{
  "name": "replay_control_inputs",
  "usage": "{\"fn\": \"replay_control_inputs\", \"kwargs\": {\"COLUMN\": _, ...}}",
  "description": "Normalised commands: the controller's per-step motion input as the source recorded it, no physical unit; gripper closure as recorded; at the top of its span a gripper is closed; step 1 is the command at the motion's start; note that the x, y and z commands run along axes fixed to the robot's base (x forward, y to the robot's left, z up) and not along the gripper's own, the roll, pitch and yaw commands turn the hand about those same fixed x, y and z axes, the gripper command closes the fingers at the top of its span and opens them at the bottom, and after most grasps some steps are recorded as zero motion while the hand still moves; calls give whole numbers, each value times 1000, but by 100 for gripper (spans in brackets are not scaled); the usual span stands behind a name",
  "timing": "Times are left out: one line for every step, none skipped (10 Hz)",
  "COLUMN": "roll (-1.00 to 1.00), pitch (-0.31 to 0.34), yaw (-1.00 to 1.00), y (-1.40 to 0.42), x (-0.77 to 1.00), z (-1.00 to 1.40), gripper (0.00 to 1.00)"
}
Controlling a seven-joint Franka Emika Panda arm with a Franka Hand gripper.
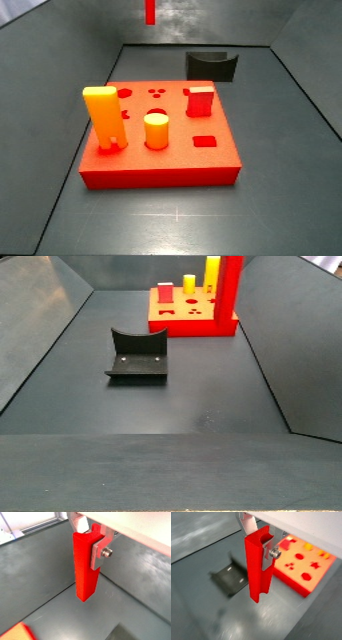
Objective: Pick up the arch object. Move up. Move to above the board. Insert the arch object.
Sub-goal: Move to above the board.
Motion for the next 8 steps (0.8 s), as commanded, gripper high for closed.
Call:
{"fn": "replay_control_inputs", "kwargs": {"roll": 9, "pitch": 100, "yaw": -239, "y": -1000, "x": 157, "z": 304, "gripper": 100}}
{"fn": "replay_control_inputs", "kwargs": {"roll": -10, "pitch": 84, "yaw": -96, "y": -1000, "x": 158, "z": 306, "gripper": 100}}
{"fn": "replay_control_inputs", "kwargs": {"roll": -20, "pitch": 71, "yaw": -16, "y": -1000, "x": 161, "z": 311, "gripper": 100}}
{"fn": "replay_control_inputs", "kwargs": {"roll": -23, "pitch": 63, "yaw": -8, "y": -1000, "x": 162, "z": 312, "gripper": 100}}
{"fn": "replay_control_inputs", "kwargs": {"roll": -3, "pitch": 59, "yaw": 1, "y": -1000, "x": 164, "z": 317, "gripper": 100}}
{"fn": "replay_control_inputs", "kwargs": {"roll": -1, "pitch": 64, "yaw": 6, "y": -1000, "x": 170, "z": 320, "gripper": 100}}
{"fn": "replay_control_inputs", "kwargs": {"roll": 1, "pitch": 74, "yaw": 8, "y": -1000, "x": 179, "z": 320, "gripper": 100}}
{"fn": "replay_control_inputs", "kwargs": {"roll": -4, "pitch": 85, "yaw": 6, "y": -1000, "x": 186, "z": 320, "gripper": 100}}
